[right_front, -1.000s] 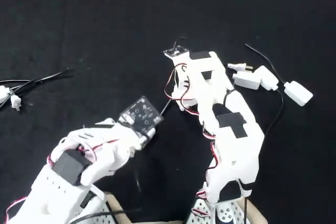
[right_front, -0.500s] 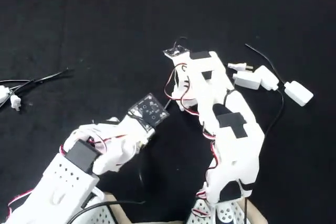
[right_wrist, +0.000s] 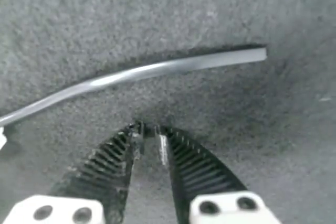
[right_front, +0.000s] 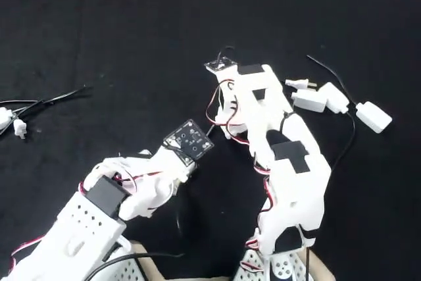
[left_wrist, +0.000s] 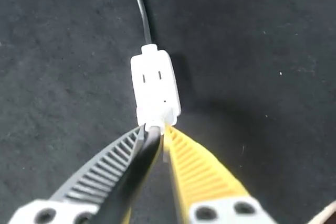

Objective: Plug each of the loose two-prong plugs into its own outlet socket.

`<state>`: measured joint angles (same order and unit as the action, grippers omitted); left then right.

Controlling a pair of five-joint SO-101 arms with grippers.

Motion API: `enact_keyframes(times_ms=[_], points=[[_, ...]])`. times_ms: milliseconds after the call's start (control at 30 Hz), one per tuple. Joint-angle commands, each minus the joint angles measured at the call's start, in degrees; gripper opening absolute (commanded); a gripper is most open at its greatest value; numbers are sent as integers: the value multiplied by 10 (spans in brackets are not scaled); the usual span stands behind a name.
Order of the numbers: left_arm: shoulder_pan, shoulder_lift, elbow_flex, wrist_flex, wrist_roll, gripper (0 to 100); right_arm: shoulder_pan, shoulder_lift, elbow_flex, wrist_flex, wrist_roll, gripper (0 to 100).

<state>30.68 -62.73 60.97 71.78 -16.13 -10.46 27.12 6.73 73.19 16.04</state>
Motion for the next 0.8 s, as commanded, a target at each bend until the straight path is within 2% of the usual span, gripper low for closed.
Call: enact_keyframes(times_ms=[0, 333, 767], points=[[4, 1, 3, -21, 8, 27, 13, -4, -1, -29, -8, 68], [7, 1, 22, -36, 12, 27, 13, -4, -1, -29, -8, 68], [7, 2, 22, 0, 10, 27, 13, -4, -1, -29, -8, 68]])
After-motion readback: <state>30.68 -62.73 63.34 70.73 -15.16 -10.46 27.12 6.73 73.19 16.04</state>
